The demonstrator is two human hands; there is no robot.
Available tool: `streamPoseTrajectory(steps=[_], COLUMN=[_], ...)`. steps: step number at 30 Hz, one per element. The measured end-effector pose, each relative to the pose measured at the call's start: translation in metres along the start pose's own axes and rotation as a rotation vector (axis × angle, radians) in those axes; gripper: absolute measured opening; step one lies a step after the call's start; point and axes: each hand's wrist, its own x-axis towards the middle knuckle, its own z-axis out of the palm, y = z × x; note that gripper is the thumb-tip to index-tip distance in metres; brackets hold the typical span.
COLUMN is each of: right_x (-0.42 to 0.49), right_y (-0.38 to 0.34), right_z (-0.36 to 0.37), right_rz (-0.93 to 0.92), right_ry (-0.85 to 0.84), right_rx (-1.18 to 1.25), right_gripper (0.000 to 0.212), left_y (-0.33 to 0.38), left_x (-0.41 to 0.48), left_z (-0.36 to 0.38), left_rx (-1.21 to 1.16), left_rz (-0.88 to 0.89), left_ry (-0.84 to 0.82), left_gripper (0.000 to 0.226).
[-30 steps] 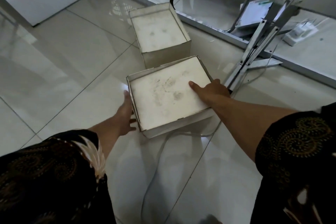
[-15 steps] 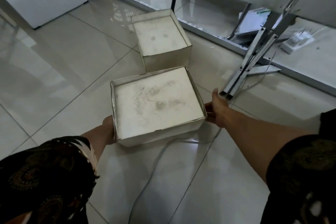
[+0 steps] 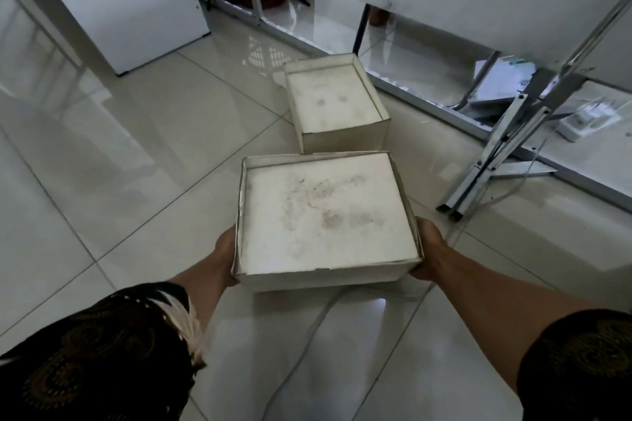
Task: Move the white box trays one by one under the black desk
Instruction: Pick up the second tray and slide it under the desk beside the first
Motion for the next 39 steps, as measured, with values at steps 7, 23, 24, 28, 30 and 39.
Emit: streamPoseTrajectory(steps=[7,23,24,28,30,39], right_x=[-0.107,-0.488,-0.509,-0.584,-0.605,-0.631], right_y=[-0.053,-0.193,-0.196,-0.203,-0.205,-0.153], right_z=[0.027,0.086,0.085,0.078,0.074,0.013], right_rz=[-0.090,-0.086,-0.086,-0.088,-0.097,-0.152], right_ry=[-0.190,-0.050,-0.040,0.045,0.074,0.164], right_rx=[0.114,0.424,0.434,0.515,0.534,0.639], right_gripper=[0.037,0.053,0.054,0.059,0.060,0.066], left_y=[0.086,0.326,0.334,0.348,0.352,0.307], left_x=[-0.093,-0.432,-0.448,-0.495,-0.509,-0.505], left_z=[0.014,0.046,0.051,0.070,0.078,0.140], left_rx=[0.071,0.320,0.351,0.388,0.369,0.631], left_rz=[-0.020,-0.047,-0.047,-0.016,-0.064,-0.038], left_ry=[-0.075,-0.270,-0.285,-0.308,-0.323,-0.378], left_gripper=[0.038,0.033,0.023,0.024,0.043,0.052])
